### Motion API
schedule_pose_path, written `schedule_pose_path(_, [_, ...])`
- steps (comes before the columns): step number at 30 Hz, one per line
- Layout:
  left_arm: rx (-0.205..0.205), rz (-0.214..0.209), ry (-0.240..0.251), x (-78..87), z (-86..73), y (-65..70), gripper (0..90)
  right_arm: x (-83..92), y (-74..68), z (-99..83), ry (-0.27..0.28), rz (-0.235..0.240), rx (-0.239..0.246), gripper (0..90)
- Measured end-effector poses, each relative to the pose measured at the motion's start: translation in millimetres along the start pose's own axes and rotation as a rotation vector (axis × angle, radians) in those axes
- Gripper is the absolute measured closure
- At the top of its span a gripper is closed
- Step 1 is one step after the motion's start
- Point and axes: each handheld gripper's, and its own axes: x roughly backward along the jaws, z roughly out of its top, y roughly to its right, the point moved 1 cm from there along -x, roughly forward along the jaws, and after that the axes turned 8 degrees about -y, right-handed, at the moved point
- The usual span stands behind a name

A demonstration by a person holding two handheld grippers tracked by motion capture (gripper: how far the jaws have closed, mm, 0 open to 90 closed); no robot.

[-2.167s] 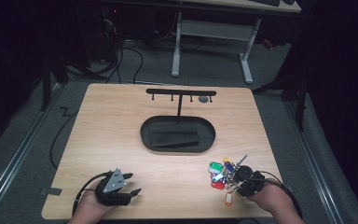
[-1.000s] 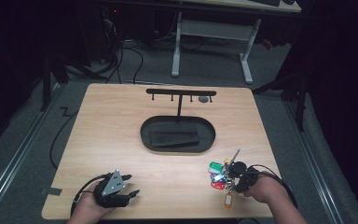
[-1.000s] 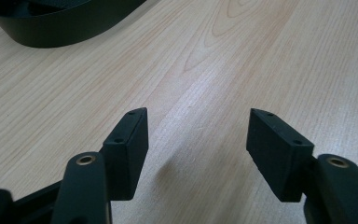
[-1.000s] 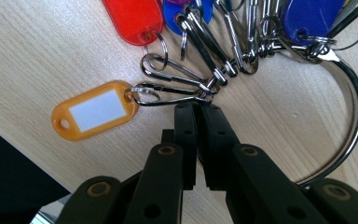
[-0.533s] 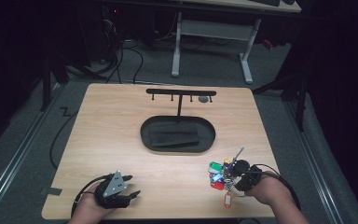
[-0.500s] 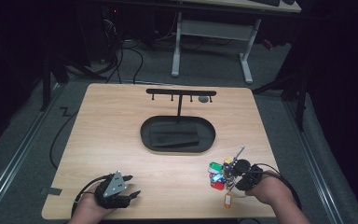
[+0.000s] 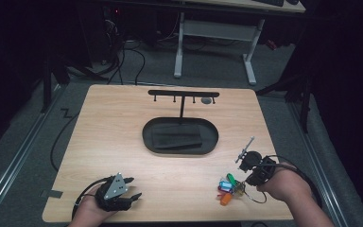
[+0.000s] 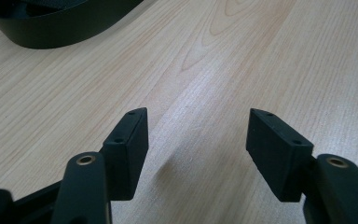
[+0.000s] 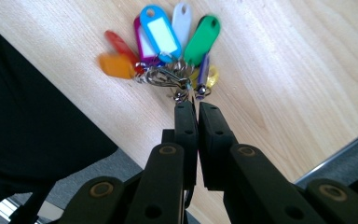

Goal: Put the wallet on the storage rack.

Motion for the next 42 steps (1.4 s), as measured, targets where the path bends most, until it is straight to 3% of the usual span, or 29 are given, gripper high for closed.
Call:
schedule_pose_path(5, [-0.002,-0.001,0.001,-0.1,0.3,-0.3,39.5,10.9,0.4,2.4,-0.014,-0.017,0.002,87.6])
schedule_pose_path(11, [-0.001,-0.001,0.001,-0.3,-0.3,-0.8,39.5,-1.1,-0.8,7.1,-0.048,-0.010,0.007,87.6])
schedule_pose_path(17, [-0.003,-0.002,-0.005,-0.7,-0.4,-0.7,39.5,-0.1,-1.2,10.6,-0.054,-0.014,0.016,87.7])
schedule_pose_path(23, [-0.002,-0.001,-0.007,-0.6,-0.5,-0.6,39.5,21.7,2.8,11.9,-0.022,0.017,0.007,87.7])
schedule_pose_path(33, [0.011,-0.003,-0.005,0.3,-2.9,-4.0,39.5,77.3,9.5,22.3,0.009,0.008,-0.013,87.7])
schedule_pose_path(42, [0.018,-0.002,-0.004,0.7,-3.9,-4.8,39.5,90.8,15.8,41.5,0.007,-0.006,-0.013,87.7])
